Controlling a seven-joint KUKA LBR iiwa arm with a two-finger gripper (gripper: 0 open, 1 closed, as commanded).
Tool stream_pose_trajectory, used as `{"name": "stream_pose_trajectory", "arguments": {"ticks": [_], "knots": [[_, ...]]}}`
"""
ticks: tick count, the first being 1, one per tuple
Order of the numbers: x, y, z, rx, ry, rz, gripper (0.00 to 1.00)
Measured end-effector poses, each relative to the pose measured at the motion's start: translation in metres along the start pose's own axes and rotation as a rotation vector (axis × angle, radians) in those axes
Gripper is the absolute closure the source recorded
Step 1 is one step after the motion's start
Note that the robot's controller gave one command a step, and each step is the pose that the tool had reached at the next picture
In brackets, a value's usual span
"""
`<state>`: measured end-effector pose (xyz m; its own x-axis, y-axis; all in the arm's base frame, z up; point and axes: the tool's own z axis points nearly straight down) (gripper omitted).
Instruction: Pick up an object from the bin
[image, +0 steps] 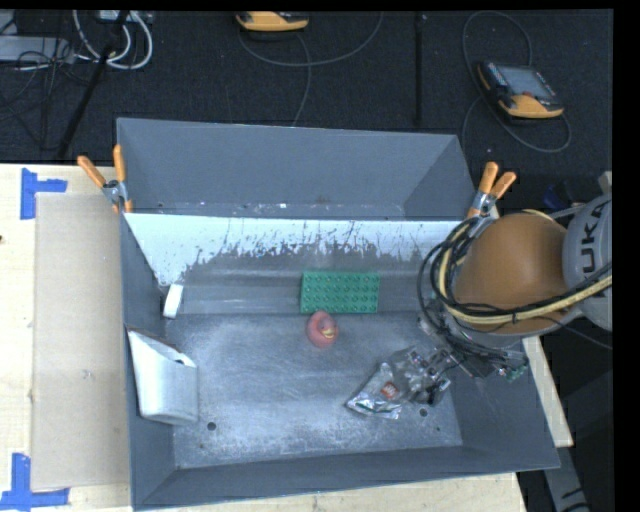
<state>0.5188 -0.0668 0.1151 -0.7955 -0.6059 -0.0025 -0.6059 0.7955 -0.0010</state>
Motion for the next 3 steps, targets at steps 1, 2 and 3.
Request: {"name": "stream_pose_trajectory", "arguments": {"ticks": [1, 2, 3], "knots": [[0.019, 0.028, -0.044, -0.002, 0.002, -0.294, 1.0], [0.011, 0.029, -0.106, 0.003, -0.003, -0.306, 1.0], [0.013, 0.029, -0.102, -0.003, 0.001, -0.301, 1.0]]}}
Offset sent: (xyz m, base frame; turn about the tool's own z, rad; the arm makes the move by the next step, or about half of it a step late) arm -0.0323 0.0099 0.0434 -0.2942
